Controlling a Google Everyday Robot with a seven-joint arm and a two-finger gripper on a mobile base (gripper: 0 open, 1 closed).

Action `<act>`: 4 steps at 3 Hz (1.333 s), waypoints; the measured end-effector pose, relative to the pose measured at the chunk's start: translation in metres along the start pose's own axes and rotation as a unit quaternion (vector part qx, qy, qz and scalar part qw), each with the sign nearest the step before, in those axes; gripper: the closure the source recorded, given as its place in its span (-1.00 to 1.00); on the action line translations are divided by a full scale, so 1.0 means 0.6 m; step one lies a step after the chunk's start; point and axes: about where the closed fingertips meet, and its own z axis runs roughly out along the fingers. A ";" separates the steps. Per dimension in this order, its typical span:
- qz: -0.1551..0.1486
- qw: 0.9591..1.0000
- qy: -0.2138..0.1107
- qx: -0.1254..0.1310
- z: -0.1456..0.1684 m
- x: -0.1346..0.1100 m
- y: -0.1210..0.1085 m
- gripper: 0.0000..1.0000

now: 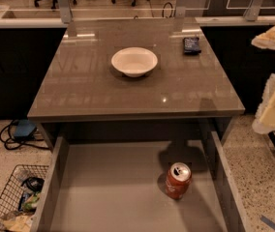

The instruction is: Pick coke can from top drawer and place on counter

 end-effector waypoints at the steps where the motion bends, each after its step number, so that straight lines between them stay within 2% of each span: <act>1: 0.026 0.997 -0.070 0.005 0.023 0.079 0.023 -1.00; 2: 0.053 0.989 -0.141 0.015 0.049 0.154 0.060 -1.00; 3: 0.057 0.973 -0.224 0.019 0.081 0.177 0.087 -1.00; 4: 0.059 0.951 -0.303 0.010 0.147 0.182 0.097 -1.00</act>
Offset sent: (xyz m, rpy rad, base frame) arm -0.0823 -0.0962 -0.0841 0.6225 -0.1956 -0.0181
